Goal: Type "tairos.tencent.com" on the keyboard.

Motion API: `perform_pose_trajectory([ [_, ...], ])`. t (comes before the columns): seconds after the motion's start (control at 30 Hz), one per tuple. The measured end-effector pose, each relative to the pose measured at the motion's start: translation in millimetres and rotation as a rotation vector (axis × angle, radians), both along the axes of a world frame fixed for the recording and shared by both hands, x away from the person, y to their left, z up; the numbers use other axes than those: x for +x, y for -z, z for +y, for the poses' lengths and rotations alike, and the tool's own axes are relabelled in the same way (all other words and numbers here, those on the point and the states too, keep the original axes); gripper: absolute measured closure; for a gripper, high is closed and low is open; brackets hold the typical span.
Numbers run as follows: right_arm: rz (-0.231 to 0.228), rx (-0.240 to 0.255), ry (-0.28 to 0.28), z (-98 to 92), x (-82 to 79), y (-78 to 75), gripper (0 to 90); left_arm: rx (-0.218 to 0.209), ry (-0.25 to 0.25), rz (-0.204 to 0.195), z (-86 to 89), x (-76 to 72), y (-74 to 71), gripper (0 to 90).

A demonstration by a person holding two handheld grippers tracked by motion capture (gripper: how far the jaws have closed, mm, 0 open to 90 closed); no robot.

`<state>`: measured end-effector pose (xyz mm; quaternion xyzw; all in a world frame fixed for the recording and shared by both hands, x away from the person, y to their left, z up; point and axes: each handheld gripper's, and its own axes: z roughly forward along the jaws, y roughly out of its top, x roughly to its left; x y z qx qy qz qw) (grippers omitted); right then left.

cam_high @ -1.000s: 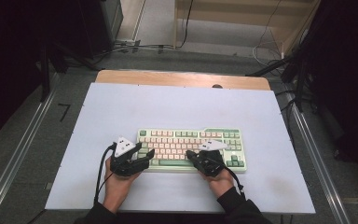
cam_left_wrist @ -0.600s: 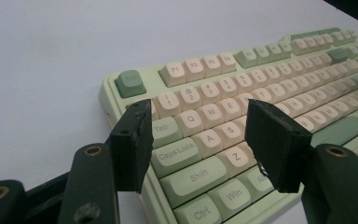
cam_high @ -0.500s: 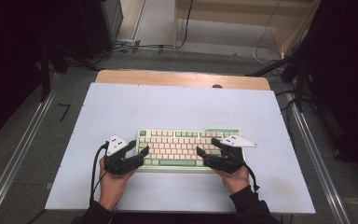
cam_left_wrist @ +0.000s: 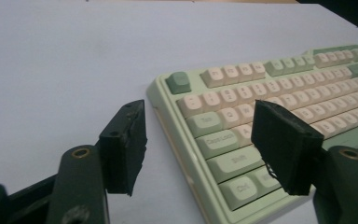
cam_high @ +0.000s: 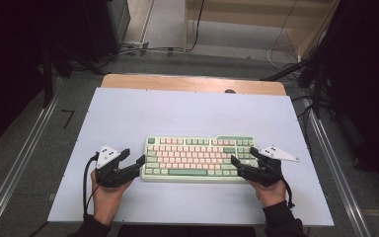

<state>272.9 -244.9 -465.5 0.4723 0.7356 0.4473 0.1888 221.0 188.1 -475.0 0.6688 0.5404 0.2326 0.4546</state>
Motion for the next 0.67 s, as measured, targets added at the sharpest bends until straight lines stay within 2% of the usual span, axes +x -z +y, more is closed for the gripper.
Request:
perform_pose_trajectory([
  [0.13,-0.006,-0.018,0.043,-18.2,-3.9,0.2,16.7,0.015,-0.057,0.008,13.8,-5.1,0.8,28.0],
  [0.3,-0.001,-0.031,0.104,-41.7,-7.7,1.6,16.7,0.013,-0.109,0.030,29.6,-9.8,4.7,24.9],
  [0.5,0.006,-0.037,0.178,-68.7,-11.1,3.1,16.7,0.005,-0.131,0.059,39.9,-11.4,10.9,22.8],
  [0.67,0.023,-0.039,0.230,-87.0,-13.0,7.4,16.7,0.012,-0.154,0.076,42.0,-9.1,14.4,19.4],
])
